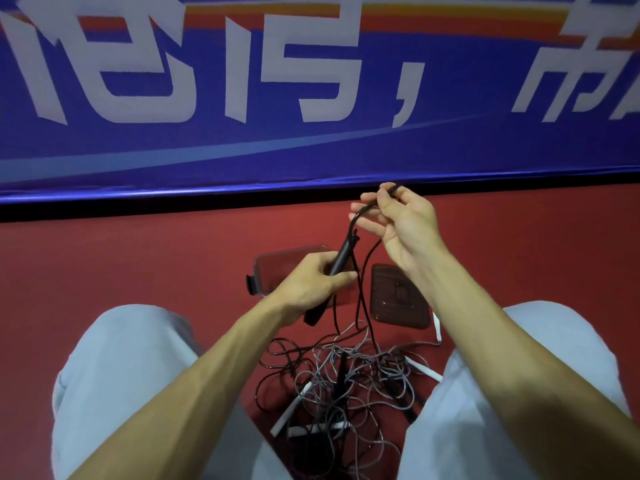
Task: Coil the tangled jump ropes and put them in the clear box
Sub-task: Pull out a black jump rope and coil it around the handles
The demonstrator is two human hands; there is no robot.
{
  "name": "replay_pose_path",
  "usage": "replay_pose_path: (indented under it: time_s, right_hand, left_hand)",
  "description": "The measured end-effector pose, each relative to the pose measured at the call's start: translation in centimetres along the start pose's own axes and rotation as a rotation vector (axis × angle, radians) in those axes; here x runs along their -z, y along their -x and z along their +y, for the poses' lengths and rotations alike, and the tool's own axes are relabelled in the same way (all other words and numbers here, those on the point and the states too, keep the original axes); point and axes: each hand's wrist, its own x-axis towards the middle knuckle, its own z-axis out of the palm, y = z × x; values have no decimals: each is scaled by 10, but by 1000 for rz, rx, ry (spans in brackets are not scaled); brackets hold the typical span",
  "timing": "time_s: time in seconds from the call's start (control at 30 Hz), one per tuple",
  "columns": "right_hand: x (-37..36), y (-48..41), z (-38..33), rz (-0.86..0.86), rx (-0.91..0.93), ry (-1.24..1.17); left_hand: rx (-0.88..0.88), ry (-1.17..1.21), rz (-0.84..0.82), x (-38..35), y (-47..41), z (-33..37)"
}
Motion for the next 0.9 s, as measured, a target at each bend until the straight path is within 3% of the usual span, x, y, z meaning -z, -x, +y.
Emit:
replay_pose_path:
  time_s: [0.13,0.27,0.37,0.53,0.67,0.8,0.9]
  right_hand:
    - [2,-3,-1,31,-63,-150]
    - [8,-7,-3,77,-72,-98]
    - [13,-8,1,103,-132,-10]
    - [16,-4,19,23,-255,489]
    - [13,1,37,-293,-322,834]
    - [12,3,54,-612,-218,1180]
    - [16,-1,67,-526,-98,1387]
  left_hand:
    - [-69,60,8,-7,1,1]
    - [-147,113,161,-5,3,8]
    - [-143,403,245,0,4,18]
    - [-207,737,394,18,5,39]
    - [-251,878,447,34,9,45]
    - [-260,1031,469,47,12,48]
    - [-280,1089,517,54,12,48]
